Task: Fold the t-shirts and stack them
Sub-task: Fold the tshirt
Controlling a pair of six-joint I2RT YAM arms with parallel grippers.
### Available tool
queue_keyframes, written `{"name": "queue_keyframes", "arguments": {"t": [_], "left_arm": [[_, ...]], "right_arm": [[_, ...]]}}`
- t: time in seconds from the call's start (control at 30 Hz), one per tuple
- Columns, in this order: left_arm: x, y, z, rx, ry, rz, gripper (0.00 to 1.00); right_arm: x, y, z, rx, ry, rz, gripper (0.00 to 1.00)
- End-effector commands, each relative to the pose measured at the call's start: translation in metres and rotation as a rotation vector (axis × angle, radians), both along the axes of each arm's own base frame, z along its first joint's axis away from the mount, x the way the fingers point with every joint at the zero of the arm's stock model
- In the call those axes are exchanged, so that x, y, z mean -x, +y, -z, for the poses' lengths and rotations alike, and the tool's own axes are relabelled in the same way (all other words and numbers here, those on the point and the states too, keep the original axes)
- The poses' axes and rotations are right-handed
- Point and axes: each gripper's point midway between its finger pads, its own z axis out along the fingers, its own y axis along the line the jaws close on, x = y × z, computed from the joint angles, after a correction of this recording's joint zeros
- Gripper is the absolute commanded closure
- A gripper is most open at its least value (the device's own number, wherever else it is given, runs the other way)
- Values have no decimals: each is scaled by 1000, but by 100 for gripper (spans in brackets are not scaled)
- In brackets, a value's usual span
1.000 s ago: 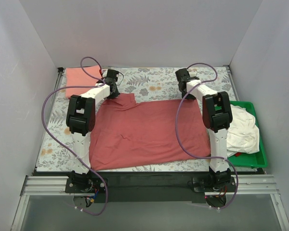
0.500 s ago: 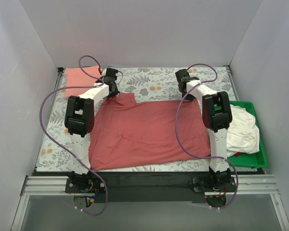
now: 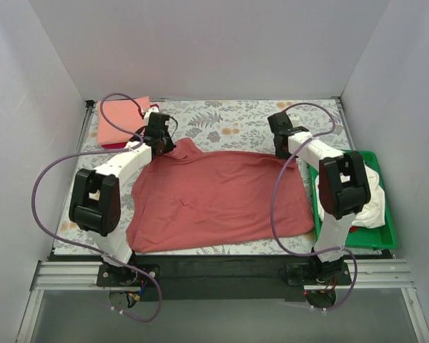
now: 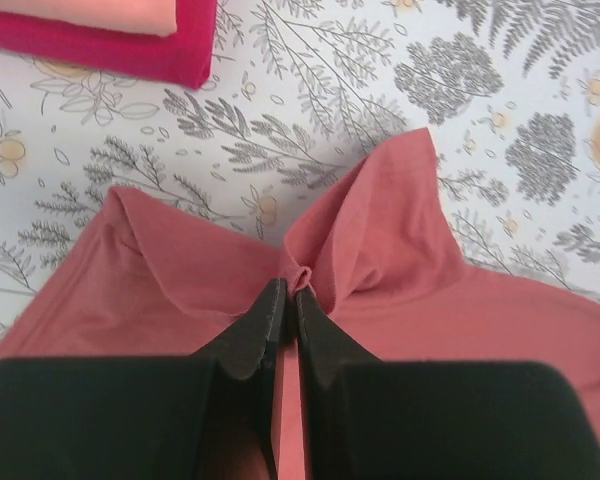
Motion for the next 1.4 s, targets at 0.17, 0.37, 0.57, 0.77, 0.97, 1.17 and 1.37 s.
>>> {"name": "queue_keyframes", "arguments": {"t": [0.17,0.37,0.57,0.77,0.97,1.17,1.37], "left_arm": [[53,-11,-33,79,-99,-64,100],[107,-2,-43,229,-104,-226,100],[150,13,-44,280,-86,-292,100],[183,22,-38,305,-27,-332,100],[209,34,-51,355,-51,-363,100],[225,34,-51,360,1,-351,100],[247,33,-37,372,72,-332,100]], "right_arm": [[38,0,-28,-53,-119,-17,99],[63,-5,-35,-72,-152,-13,99],[86,-14,-35,-72,-155,-11,99],[102,-15,-39,-98,-173,-26,99],[105,-19,-43,-87,-185,-33,99],[106,-21,-47,-75,-189,-35,99],[125,-18,-27,-113,-135,-56,99]]}}
